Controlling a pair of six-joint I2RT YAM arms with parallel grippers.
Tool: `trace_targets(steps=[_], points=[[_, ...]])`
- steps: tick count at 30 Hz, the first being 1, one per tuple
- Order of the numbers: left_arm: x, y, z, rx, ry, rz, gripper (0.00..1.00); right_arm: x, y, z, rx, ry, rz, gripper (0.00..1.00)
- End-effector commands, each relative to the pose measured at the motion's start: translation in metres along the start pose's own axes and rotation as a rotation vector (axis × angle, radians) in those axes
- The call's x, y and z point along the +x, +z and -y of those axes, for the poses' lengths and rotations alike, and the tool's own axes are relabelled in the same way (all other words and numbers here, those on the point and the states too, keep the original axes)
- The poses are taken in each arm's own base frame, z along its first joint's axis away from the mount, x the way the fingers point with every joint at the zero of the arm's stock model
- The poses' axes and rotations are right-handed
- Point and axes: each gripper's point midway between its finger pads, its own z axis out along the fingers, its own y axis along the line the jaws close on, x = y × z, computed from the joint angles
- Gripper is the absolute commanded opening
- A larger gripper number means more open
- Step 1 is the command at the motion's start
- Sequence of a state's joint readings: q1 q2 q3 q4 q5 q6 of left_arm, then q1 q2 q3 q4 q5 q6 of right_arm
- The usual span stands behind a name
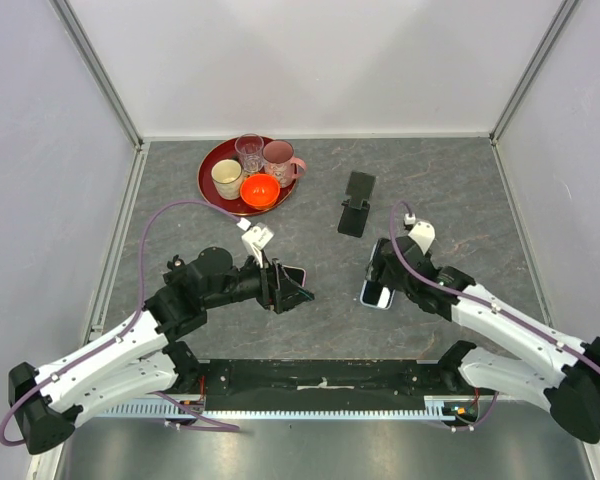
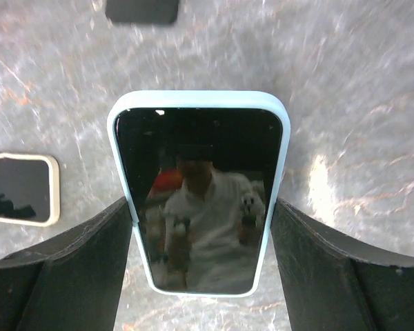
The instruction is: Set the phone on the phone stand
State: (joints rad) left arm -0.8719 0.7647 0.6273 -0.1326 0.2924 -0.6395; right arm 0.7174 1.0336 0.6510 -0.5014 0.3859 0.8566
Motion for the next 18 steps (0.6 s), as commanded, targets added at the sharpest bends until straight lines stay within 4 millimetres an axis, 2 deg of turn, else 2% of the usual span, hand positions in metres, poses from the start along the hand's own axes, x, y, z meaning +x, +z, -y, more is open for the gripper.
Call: trace_targets(steps=[1,4,5,6,7,8,9,10,11,12,13,14,15,17,18], points=[[-0.012,0.001,0.011,0.036,0.006,0.028,0.72,-0.074,-0.016,-0.012,0.001,-0.005,0.293,0.00],[-0.012,-0.001,0.015,0.047,0.000,0.025,0.72,-0.108,-0.022,-0.017,0.071,-0.001,0.385,0.00],[-0.013,-0.002,0.016,0.050,0.000,0.028,0.72,-0.129,-0.031,-0.030,0.068,0.022,0.424,0.00],[-0.013,-0.004,0.017,0.049,-0.002,0.029,0.72,-0.133,-0.022,-0.032,0.114,0.003,0.422,0.00],[-0.015,-0.007,0.017,0.048,0.000,0.041,0.72,-0.145,-0.023,-0.032,0.162,0.004,0.459,0.00],[-0.015,-0.008,0.017,0.046,0.001,0.046,0.72,-0.168,-0.031,-0.046,0.155,0.028,0.501,0.00],[-0.014,-0.010,0.015,0.036,0.000,0.048,0.72,-0.172,-0.018,-0.050,0.204,-0.003,0.500,0.00],[-0.013,-0.013,0.015,0.034,-0.003,0.052,0.72,-0.183,-0.015,-0.052,0.237,-0.001,0.523,0.00],[-0.014,-0.014,0.015,0.030,-0.005,0.055,0.72,-0.206,-0.023,-0.067,0.225,0.028,0.562,0.00],[-0.011,-0.017,0.013,0.021,-0.008,0.048,0.72,-0.206,-0.006,-0.072,0.263,0.002,0.553,0.00],[-0.011,-0.018,0.013,0.017,-0.010,0.048,0.72,-0.215,-0.003,-0.073,0.287,0.004,0.566,0.00],[-0.012,-0.023,0.015,0.020,-0.010,0.057,0.72,-0.232,-0.004,-0.083,0.279,0.025,0.589,0.00],[-0.014,-0.025,0.015,0.015,-0.007,0.065,0.72,-0.231,0.012,-0.086,0.303,0.005,0.574,0.00],[-0.015,-0.032,0.015,0.005,-0.004,0.074,0.72,-0.250,0.013,-0.092,0.324,0.022,0.610,0.00],[-0.018,-0.034,0.015,-0.006,-0.001,0.086,0.72,-0.251,0.025,-0.094,0.340,0.008,0.605,0.00]])
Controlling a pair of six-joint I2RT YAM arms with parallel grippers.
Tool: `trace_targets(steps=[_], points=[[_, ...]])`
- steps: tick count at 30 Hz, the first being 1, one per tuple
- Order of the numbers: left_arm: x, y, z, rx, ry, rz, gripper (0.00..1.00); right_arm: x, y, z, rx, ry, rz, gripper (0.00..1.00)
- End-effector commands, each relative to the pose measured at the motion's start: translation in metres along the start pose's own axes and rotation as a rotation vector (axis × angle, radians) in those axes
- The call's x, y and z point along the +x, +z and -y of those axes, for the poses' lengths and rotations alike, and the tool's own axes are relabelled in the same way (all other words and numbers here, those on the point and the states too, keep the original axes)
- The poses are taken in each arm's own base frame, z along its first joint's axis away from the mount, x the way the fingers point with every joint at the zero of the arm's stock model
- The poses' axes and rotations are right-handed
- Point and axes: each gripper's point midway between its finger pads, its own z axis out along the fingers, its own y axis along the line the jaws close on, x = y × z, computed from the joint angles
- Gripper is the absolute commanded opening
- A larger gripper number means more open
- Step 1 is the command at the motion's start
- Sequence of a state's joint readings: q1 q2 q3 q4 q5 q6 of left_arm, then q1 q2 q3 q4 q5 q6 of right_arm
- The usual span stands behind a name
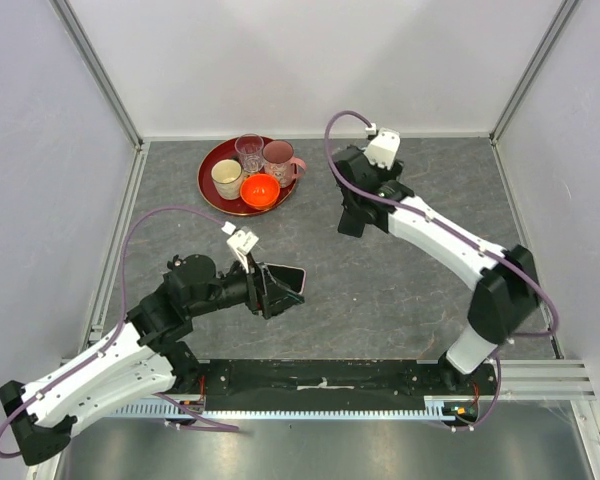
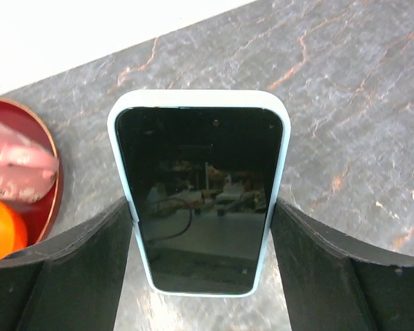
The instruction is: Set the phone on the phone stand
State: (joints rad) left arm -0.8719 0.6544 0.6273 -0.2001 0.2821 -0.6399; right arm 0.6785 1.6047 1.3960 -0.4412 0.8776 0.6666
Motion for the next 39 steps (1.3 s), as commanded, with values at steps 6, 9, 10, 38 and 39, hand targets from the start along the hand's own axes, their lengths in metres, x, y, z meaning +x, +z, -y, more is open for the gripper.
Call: trace_targets(steps=[6,9,10,38,39], points=[[-0.019,-0.017,0.008,-0.040,0.004,0.047,0.73,-0.040,0.050,-0.018,0.109,-0.016,0.121,0.00],[-0.021,-0.016,0.008,-0.040,0.006,0.052,0.73,-0.029,0.065,-0.018,0.098,-0.040,0.097,0.00],[-0.021,-0.016,0.008,-0.039,0.008,0.051,0.73,-0.030,0.067,-0.020,0.084,-0.035,0.102,0.00],[-0.023,-0.013,0.006,-0.052,0.008,0.048,0.73,0.017,0.082,-0.018,-0.016,0.001,0.115,0.00],[-0.023,-0.012,0.007,-0.050,0.009,0.046,0.73,0.015,0.081,-0.017,-0.015,0.010,0.126,0.00]])
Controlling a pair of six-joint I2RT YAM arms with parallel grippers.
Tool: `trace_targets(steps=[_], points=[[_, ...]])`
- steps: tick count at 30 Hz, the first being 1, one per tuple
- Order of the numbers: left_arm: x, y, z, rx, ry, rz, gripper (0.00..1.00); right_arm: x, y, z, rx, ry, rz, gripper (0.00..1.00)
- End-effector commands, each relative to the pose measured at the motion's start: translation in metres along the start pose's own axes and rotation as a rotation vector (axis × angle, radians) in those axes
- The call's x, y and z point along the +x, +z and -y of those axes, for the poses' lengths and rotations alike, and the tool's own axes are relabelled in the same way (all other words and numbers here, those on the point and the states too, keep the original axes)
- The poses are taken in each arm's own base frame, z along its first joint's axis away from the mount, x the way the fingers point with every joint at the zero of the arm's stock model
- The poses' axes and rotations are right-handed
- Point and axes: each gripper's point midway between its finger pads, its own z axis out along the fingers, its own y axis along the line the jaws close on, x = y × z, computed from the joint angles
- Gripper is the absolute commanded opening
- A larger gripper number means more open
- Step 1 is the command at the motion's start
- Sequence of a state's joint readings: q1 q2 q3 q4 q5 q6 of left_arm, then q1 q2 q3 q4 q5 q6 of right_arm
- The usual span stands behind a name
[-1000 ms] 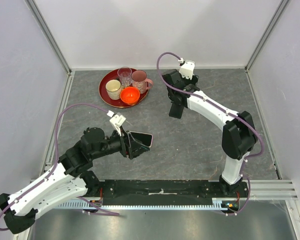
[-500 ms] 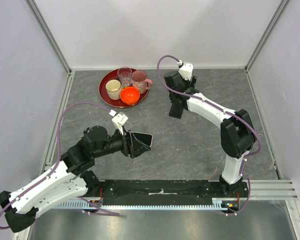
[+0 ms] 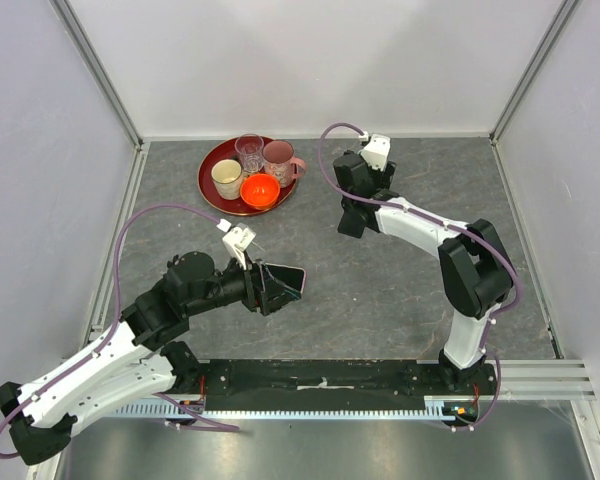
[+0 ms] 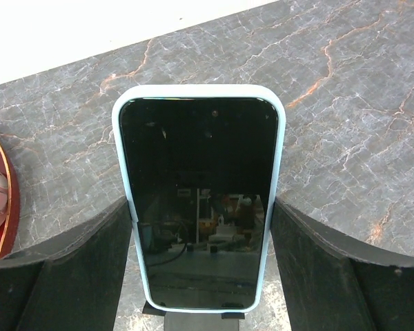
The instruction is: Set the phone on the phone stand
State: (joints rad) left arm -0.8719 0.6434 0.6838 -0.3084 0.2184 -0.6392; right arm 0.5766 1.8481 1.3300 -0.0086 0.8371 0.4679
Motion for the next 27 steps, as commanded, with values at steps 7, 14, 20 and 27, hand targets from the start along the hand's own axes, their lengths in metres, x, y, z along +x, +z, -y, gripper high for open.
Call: trace_targets(steps=[7,14,20,27], points=[[-0.015,-0.003,0.011,0.021,0.009,0.040,0.73,-0.032,-0.011,-0.007,-0.044,0.098,0.083,0.00],[-0.015,-0.004,0.012,0.026,0.007,0.042,0.73,-0.019,-0.009,-0.009,-0.051,0.116,0.045,0.00],[-0.014,-0.005,0.011,0.025,0.006,0.043,0.73,-0.009,-0.011,-0.011,-0.058,0.100,0.007,0.20],[-0.012,-0.004,0.010,0.026,-0.002,0.042,0.73,-0.004,-0.021,-0.012,-0.091,0.057,-0.031,0.91]])
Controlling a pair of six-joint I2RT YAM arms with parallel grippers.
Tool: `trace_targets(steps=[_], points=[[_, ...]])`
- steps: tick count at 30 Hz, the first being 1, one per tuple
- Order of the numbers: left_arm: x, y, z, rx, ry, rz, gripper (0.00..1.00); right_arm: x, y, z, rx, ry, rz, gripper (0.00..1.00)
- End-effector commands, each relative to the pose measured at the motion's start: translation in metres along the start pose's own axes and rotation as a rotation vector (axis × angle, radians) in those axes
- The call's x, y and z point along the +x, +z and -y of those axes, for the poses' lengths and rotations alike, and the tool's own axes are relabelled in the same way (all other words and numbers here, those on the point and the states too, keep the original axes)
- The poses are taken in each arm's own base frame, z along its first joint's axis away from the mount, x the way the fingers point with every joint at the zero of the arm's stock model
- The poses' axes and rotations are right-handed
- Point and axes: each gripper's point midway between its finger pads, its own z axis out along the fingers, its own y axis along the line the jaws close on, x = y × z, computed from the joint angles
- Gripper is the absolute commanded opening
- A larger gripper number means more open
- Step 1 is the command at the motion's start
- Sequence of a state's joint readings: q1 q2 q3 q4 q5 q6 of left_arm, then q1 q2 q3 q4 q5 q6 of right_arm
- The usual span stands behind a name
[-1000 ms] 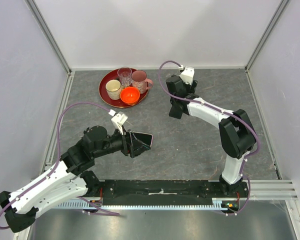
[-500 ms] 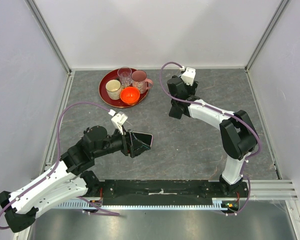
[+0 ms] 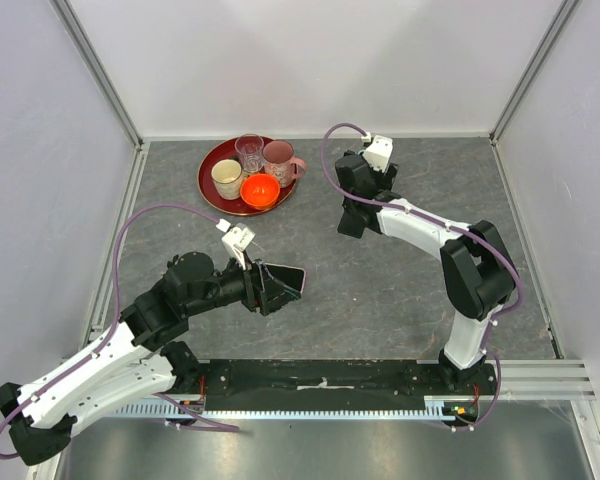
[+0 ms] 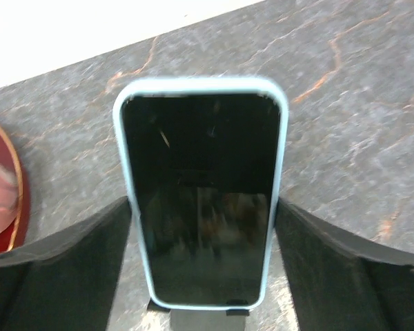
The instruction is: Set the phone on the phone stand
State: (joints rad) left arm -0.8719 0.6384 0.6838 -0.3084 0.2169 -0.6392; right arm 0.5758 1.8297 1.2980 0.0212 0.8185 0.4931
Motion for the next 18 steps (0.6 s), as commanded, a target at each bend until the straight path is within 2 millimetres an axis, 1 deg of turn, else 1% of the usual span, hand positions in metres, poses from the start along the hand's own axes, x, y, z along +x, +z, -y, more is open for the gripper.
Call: trace_targets(steps=[1,5,6,7,9,10,11,12,13,14,15,16,17,18], points=[[-0.011,-0.003,0.009,0.022,-0.004,0.037,0.73,-0.008,-0.021,-0.013,-0.078,0.023,-0.034,0.97],[-0.011,-0.002,0.009,0.026,-0.002,0.034,0.73,-0.013,-0.030,-0.009,-0.082,0.004,-0.058,0.98],[-0.011,-0.002,0.010,0.026,-0.003,0.032,0.73,-0.017,-0.032,-0.008,-0.081,0.004,-0.060,0.98],[-0.011,-0.002,0.010,0.026,-0.002,0.032,0.73,-0.023,-0.036,-0.006,-0.081,0.007,-0.058,0.98],[-0.011,-0.003,0.009,0.020,0.000,0.033,0.73,-0.024,-0.044,0.000,-0.081,-0.012,-0.076,0.98],[-0.012,-0.005,0.009,0.014,0.003,0.033,0.73,-0.034,-0.051,0.003,-0.096,-0.002,-0.067,0.98],[-0.012,-0.005,0.005,-0.003,0.001,0.039,0.73,-0.033,-0.057,0.005,-0.113,-0.017,-0.078,0.98],[-0.012,-0.007,0.005,-0.007,0.006,0.042,0.73,-0.028,-0.060,0.012,-0.113,-0.030,-0.091,0.98],[-0.011,-0.008,0.002,-0.019,0.006,0.036,0.73,-0.038,-0.070,0.017,-0.130,-0.012,-0.079,0.98],[-0.011,-0.008,0.000,-0.031,0.008,0.037,0.73,-0.036,-0.075,0.021,-0.141,-0.022,-0.085,0.98],[-0.011,-0.009,-0.002,-0.043,0.014,0.040,0.73,-0.020,-0.080,0.028,-0.161,-0.043,-0.121,0.98],[-0.011,-0.012,-0.007,-0.077,0.013,0.033,0.73,-0.025,-0.091,0.032,-0.193,-0.036,-0.117,0.98],[-0.011,-0.012,-0.010,-0.097,0.015,0.030,0.73,-0.019,-0.096,0.033,-0.220,-0.043,-0.133,0.98],[-0.011,-0.014,-0.014,-0.120,0.023,0.026,0.73,0.007,-0.103,0.033,-0.287,-0.078,-0.203,0.98]])
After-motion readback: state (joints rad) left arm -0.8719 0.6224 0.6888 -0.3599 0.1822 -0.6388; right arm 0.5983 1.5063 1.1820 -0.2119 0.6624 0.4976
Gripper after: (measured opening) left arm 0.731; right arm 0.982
